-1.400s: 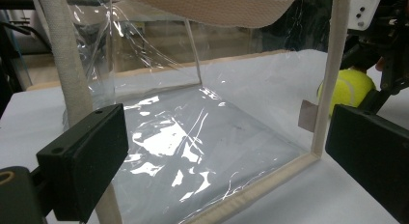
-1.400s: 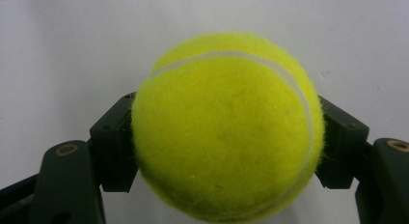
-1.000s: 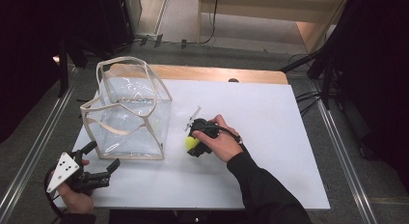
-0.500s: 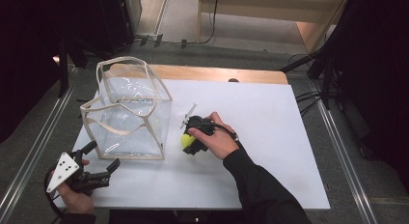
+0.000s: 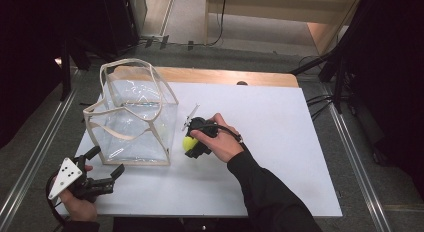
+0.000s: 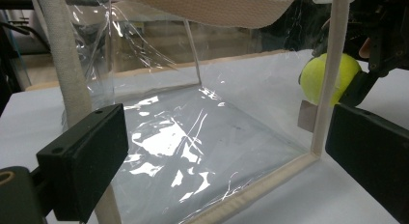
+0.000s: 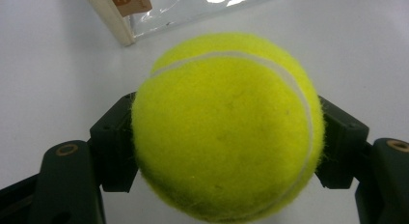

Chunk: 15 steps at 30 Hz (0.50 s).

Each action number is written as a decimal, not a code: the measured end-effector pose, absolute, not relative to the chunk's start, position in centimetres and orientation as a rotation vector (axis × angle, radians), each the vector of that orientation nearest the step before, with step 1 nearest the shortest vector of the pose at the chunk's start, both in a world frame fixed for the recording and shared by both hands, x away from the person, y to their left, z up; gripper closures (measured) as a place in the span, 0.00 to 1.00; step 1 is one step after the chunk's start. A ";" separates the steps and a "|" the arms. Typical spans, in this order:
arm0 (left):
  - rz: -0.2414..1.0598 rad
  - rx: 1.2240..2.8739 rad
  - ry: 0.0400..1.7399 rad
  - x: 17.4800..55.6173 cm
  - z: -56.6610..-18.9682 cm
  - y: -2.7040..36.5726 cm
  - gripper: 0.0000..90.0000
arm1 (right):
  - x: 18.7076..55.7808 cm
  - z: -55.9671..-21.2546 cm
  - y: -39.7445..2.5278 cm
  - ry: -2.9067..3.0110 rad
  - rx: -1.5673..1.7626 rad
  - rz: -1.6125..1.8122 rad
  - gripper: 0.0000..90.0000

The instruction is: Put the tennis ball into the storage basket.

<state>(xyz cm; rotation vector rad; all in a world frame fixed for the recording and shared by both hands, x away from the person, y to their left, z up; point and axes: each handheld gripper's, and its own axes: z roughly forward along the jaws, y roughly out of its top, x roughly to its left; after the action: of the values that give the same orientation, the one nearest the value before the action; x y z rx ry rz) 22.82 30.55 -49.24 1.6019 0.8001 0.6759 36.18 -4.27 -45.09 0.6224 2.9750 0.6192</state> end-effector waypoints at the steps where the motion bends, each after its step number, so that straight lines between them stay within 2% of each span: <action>1: 0.676 1.602 0.800 22.8 -49.2 30.6 0.01 | 36.2 -45.0 -4.2 2.975 0.613 0.625 0.26; 15: 0.674 1.604 0.799 22.9 -49.2 30.6 0.01 | 36.3 -43.7 -3.7 2.982 0.606 0.651 0.26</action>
<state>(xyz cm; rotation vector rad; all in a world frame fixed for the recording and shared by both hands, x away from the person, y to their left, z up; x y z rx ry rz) 22.87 30.57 -49.23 1.6043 0.7985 0.6742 36.34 -3.67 -43.72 0.6061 2.9820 0.6512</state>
